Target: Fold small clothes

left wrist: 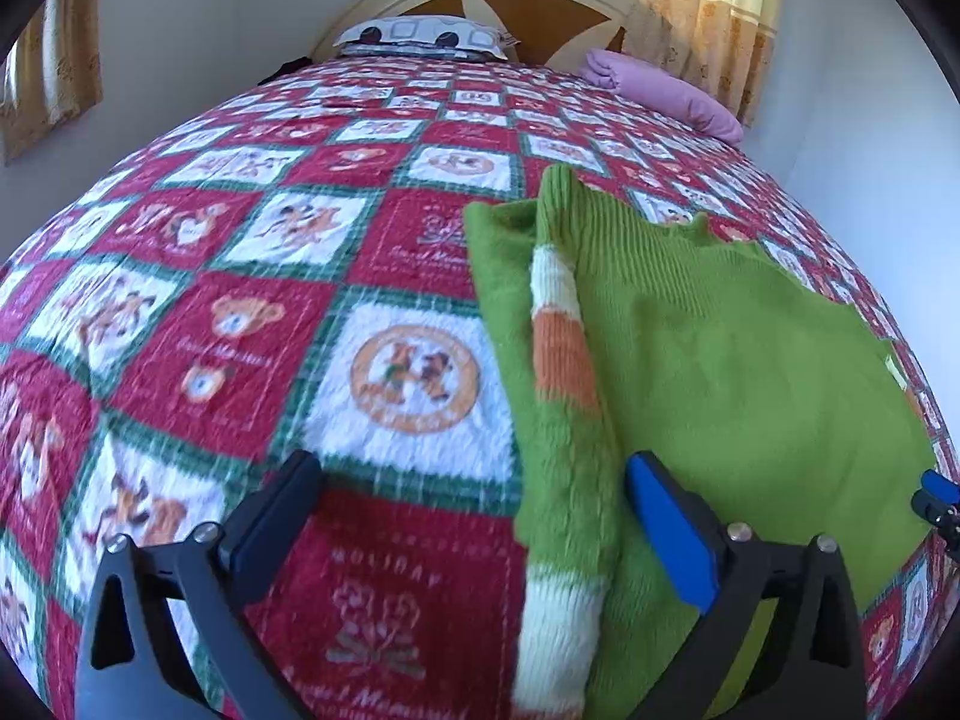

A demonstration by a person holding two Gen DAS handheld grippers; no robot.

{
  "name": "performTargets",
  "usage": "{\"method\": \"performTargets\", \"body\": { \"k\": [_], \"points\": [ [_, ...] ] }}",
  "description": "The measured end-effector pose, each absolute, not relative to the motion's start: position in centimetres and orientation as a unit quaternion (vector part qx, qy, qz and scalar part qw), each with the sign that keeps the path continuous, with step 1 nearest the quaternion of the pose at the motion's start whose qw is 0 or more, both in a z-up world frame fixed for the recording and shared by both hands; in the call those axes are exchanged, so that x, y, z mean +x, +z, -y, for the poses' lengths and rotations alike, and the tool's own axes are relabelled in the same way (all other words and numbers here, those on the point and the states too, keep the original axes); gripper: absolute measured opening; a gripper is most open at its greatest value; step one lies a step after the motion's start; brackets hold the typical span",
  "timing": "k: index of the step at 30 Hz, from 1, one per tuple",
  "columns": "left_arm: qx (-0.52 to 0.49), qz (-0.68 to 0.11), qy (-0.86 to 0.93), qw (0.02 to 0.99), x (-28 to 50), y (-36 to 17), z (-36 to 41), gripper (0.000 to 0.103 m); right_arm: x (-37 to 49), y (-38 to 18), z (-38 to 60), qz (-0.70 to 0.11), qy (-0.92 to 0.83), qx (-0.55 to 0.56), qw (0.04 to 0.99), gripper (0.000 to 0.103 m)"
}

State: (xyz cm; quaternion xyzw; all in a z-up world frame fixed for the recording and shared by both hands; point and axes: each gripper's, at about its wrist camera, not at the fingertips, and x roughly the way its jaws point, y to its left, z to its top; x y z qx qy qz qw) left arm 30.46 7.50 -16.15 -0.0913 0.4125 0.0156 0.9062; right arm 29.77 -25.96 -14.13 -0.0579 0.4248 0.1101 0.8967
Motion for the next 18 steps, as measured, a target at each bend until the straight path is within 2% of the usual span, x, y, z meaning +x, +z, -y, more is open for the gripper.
{"method": "performTargets", "body": {
  "k": [3, 8, 12, 18],
  "points": [
    [-0.104, -0.412, 0.013, 0.905, 29.0, -16.2, -7.9, 0.103, 28.4, -13.2, 25.5, -0.395, 0.127, -0.06, 0.908, 0.064],
    [-0.066, -0.428, 0.024, 0.901, 28.0, -16.5, -6.9, 0.103, 30.6, -15.8, 25.3, -0.436, 0.114, -0.069, 0.89, 0.069],
    [-0.054, -0.434, 0.031, 0.899, 27.7, -16.6, -6.8, 0.103, 30.2, -14.0, 24.3, -0.43, 0.094, -0.069, 0.895, 0.07],
    [-0.043, -0.439, 0.034, 0.897, 26.5, -16.8, -6.6, 0.103, 27.0, -12.1, 19.5, -0.387, 0.16, -0.106, 0.902, 0.07]
  ]
}}
